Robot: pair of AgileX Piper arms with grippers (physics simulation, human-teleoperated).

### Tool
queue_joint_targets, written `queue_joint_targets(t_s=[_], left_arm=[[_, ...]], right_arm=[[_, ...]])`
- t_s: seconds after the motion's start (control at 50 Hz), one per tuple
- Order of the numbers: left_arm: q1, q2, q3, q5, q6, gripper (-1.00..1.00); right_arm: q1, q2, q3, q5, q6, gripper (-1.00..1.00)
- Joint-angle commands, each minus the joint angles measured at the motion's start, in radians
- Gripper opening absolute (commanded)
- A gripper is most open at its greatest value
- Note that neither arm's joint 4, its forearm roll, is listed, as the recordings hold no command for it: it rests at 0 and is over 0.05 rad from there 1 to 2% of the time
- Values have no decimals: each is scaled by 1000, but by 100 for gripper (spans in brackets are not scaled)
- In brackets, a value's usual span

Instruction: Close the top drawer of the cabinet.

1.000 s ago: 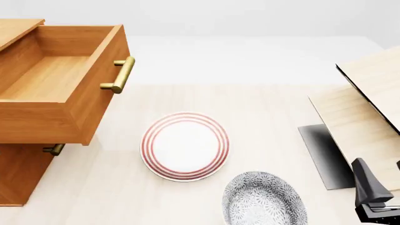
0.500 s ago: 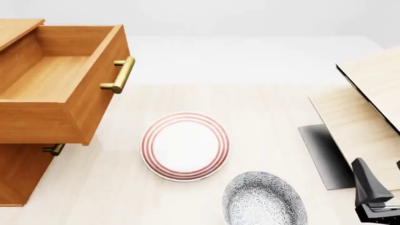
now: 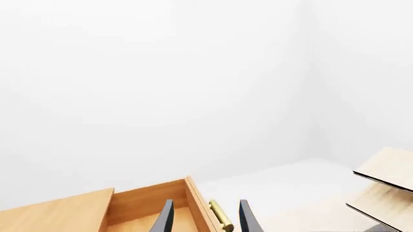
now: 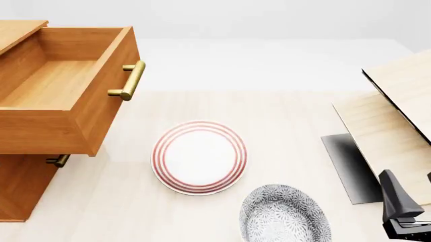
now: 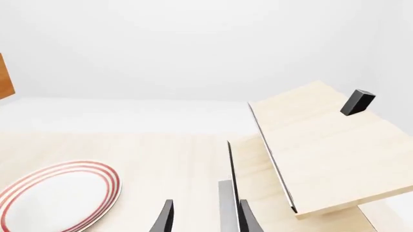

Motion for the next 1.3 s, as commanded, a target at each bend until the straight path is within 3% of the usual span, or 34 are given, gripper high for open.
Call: queue_joint_targets(t_s=[0.02, 0.34, 0.56, 1.3], left_arm=[[-67, 97, -58, -28, 38, 100], [-165, 286, -154, -55, 65, 100], [-256, 369, -199, -89, 140, 100], [-364, 674, -271, -139, 174, 100]], right_arm=[[0, -4, 1, 3, 0, 100], [0, -3, 1, 3, 0, 100], [0, -3, 1, 2, 0, 100], [0, 3, -1, -1, 0, 100]])
